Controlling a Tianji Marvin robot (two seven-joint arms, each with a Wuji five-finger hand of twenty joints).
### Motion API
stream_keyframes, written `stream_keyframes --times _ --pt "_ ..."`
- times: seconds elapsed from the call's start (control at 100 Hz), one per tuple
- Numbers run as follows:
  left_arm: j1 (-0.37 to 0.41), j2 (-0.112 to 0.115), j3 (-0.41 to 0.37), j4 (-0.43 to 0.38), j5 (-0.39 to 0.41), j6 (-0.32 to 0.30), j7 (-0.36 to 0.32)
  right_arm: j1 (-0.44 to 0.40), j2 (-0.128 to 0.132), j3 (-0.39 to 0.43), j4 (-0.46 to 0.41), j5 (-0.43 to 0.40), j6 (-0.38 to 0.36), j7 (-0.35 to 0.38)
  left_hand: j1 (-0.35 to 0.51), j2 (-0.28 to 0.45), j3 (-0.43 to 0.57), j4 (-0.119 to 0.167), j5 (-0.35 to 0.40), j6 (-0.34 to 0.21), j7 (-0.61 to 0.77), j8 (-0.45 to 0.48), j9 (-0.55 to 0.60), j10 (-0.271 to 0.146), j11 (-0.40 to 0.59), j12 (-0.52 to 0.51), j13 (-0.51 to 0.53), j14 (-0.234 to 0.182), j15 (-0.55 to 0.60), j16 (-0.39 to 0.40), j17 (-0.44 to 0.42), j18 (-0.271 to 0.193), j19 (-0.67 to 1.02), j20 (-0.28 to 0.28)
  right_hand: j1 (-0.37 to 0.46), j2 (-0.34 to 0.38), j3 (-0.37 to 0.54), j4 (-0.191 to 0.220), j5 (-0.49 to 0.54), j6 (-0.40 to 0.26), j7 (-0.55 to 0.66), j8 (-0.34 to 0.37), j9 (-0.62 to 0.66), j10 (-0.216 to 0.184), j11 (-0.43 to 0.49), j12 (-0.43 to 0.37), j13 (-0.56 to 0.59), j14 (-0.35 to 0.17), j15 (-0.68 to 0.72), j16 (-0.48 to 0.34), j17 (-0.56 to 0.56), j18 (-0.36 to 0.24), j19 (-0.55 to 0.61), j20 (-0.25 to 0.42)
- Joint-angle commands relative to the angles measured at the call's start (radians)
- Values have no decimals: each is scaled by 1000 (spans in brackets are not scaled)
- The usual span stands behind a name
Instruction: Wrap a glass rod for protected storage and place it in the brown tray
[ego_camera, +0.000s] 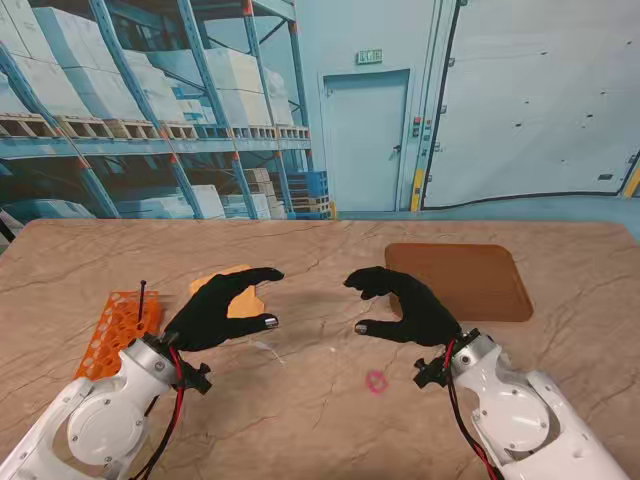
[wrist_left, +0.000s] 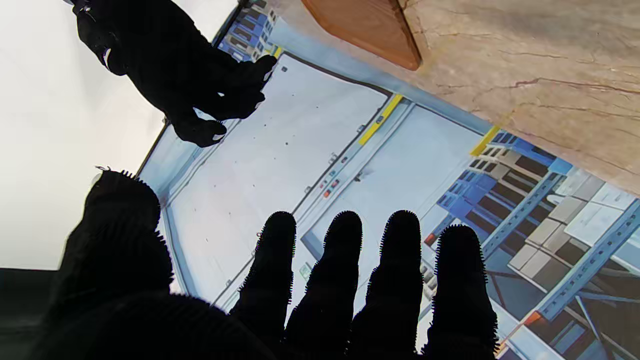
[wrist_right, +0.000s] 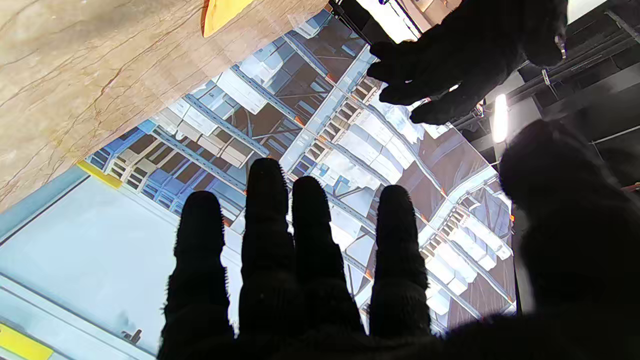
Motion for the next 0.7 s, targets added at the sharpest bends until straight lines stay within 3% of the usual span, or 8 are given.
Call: stream_keyframes --times 0.0,0.69 --pt "11 -5 -1 -8 1 4 2 0 -2 -3 -2 1 4 1 11 -15 5 -24 -3 0 -19 -9 1 -13 6 8 4 -15 -5 12 -2 7 13 16 -39 -41 -16 16 -20 -1 -9 0 -11 -21 -13 3 11 -18 -1 7 5 -21 -3 29" --pt "3 -5 2 -2 6 21 1 26 -1 -30 9 -11 50 6 13 -9 3 -25 -5 -4 -21 -10 -3 -18 6 8 0 -20 -6 11 -3 -1 11 16 17 -50 -16 21 35 3 9 4 7 -7 4 8 23 -2 41 23 12 -15 15 33"
